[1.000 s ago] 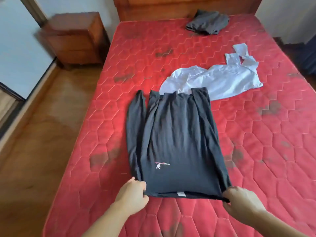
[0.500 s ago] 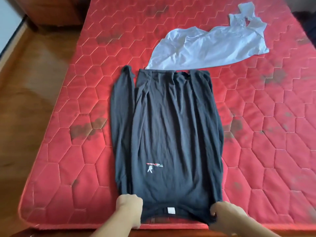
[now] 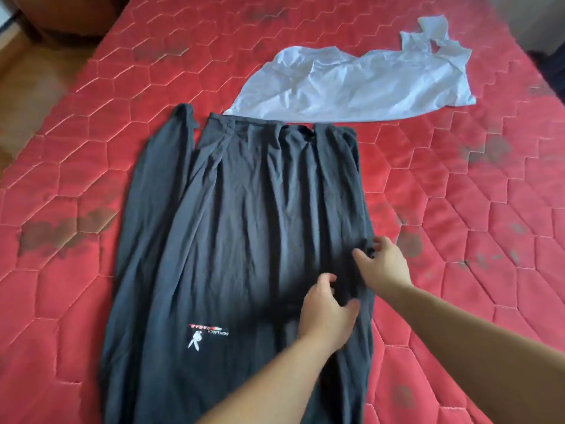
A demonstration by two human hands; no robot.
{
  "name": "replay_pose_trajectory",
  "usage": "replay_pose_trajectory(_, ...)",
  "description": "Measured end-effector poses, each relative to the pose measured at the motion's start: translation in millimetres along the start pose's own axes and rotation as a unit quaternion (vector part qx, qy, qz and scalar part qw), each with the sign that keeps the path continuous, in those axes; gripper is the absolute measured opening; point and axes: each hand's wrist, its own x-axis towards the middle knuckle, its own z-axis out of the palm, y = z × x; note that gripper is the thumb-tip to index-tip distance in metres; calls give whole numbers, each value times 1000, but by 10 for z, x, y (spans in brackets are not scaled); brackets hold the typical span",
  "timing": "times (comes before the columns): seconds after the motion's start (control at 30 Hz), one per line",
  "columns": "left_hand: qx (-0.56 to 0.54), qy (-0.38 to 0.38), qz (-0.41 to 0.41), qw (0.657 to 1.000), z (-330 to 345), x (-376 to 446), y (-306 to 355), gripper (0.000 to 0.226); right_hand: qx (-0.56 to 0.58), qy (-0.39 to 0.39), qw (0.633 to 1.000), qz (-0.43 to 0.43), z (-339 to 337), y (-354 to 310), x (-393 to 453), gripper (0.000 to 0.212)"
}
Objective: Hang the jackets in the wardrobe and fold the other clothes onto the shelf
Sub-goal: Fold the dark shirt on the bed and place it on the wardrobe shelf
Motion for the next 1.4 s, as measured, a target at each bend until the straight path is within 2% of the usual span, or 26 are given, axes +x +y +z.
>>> replay_pose_trajectory(0.07,-51,27,-10,998,37,318,120,57,19,11,1000,14,31,-65,336,52)
replay_pose_trajectory(0.17,-111,16,-25,993,-51,761,259,54,39,13,999,17,74,-224,783,52)
replay_pose_trajectory(0.27,-110,-5,-18,994,-216,1135,380,43,37,3,999,2,118,-400,1141,48)
replay_pose_trajectory(0.4,-78,-68,5,995,-273,1465,547,33,49,35,998,-19,119,-616,1507,33)
replay_pose_trajectory(0.5,-78,-104,8,991,-214,1601,597,34,128,63,990,2,62,-790,1745,39)
replay_pose_trajectory(0.57,-78,-126,14,989,-193,1672,592,32,147,47,988,12,61,-910,1910,45)
replay_pose_trajectory(0.63,-66,-149,11,986,-175,1741,598,41,128,25,991,10,97,-983,2077,43)
replay_pose_trajectory(0.67,-60,-163,8,985,-168,1769,605,54,119,29,992,1,113,-1007,2153,37)
replay_pose_trajectory(0.73,-56,-186,3,981,-173,1803,628,72,103,83,990,-39,79,-1011,2254,25)
replay_pose_trajectory(0.77,-60,-190,2,980,-166,1825,644,67,97,121,986,-52,32,-969,2288,22)
replay_pose_trajectory(0.83,-68,-189,3,980,-149,1843,674,44,82,167,981,-52,-76,-834,2311,21)
replay_pose_trajectory(0.97,-90,-203,-8,975,-107,1808,704,29,65,149,987,-19,-160,-667,2321,33)
replay_pose_trajectory(1.0,-91,-189,1,978,-124,1802,705,26,80,151,985,-6,-169,-712,2308,43)
replay_pose_trajectory(1.07,-70,-90,54,992,-243,1826,672,20,66,177,982,-2,-176,-812,2265,69)
replay_pose_trajectory(1.13,-19,46,118,992,-541,1868,598,14,-44,207,973,-95,-105,-928,2160,78)
replay_pose_trajectory(1.2,26,150,152,977,-1026,1934,495,13,-120,177,947,-238,95,-1095,2014,74)
replay_pose_trajectory(1.27,70,241,157,955,-1622,2017,345,15,-139,112,925,-335,383,-1332,1826,66)
replay_pose_trajectory(1.33,127,338,138,922,-2243,2096,148,21,-148,62,907,-390,715,-1617,1593,58)
replay_pose_trajectory(1.4,201,385,61,899,-2765,2139,-23,28,-142,18,897,-418,1046,-1893,1361,50)
